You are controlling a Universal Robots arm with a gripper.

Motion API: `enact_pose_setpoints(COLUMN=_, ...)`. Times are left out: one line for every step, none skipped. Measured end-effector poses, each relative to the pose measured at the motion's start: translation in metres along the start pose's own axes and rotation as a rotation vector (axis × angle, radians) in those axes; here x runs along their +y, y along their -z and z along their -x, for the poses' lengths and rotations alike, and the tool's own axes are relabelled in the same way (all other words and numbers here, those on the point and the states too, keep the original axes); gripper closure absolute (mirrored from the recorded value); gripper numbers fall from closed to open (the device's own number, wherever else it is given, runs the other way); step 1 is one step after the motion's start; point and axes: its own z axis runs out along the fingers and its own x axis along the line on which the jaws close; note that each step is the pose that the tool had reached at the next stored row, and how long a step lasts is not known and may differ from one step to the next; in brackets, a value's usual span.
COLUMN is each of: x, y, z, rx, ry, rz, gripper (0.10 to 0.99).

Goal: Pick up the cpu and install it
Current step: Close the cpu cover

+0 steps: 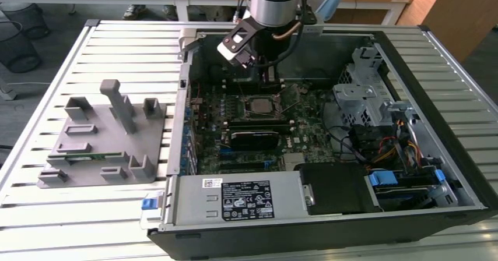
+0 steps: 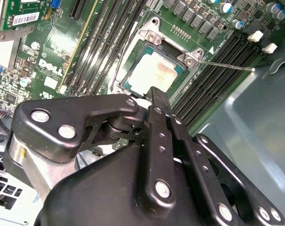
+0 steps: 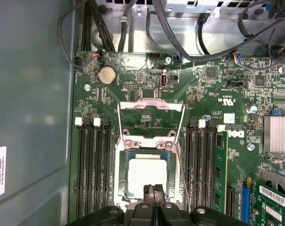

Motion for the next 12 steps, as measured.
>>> enact_pose_setpoints(x=0.0005, y=0.0000, z=0.0000, rx=-0.0001, ry=0.000, rz=0.000, gripper=0.980)
enact_pose_setpoints(x=0.0013, y=0.0001, z=0.0000, rx=-0.0002, ry=0.000, rz=0.000, gripper=0.980)
enact_pose_setpoints(x=0.0023, y=0.0001, z=0.0001, rx=-0.0003, ry=0.000, rz=0.000, gripper=0.980)
enact_pose_setpoints(x=0.0035, y=0.0000, z=0.0001, rx=-0.0003, ry=0.000, rz=0.000, gripper=0.980)
enact_pose_setpoints(x=0.0047, y=0.0000, z=0.0001, rx=-0.0002, ry=0.000, rz=0.000, gripper=0.980)
enact_pose_setpoints(x=0.0057, y=0.0000, z=0.0001, rx=-0.0002, ry=0.000, rz=0.000, gripper=0.980)
enact_pose_setpoints(x=0.0067, y=0.0000, z=0.0002, rx=-0.0002, ry=0.000, rz=0.000, gripper=0.980)
enact_pose_setpoints(x=0.0072, y=-0.0001, z=0.0002, rx=-0.0002, ry=0.000, rz=0.000, gripper=0.980)
enact_pose_setpoints(x=0.0072, y=0.0000, z=0.0001, rx=-0.0001, ry=0.000, rz=0.000, gripper=0.980)
enact_pose_setpoints(x=0.0072, y=0.0005, z=0.0001, rx=-0.0005, ry=0.000, rz=0.000, gripper=0.980)
enact_pose_setpoints(x=0.0072, y=0.0014, z=0.0001, rx=-0.0004, ry=0.000, rz=0.000, gripper=0.980)
enact_pose_setpoints(x=0.0073, y=0.0023, z=0.0001, rx=-0.0002, ry=0.000, rz=0.000, gripper=0.980)
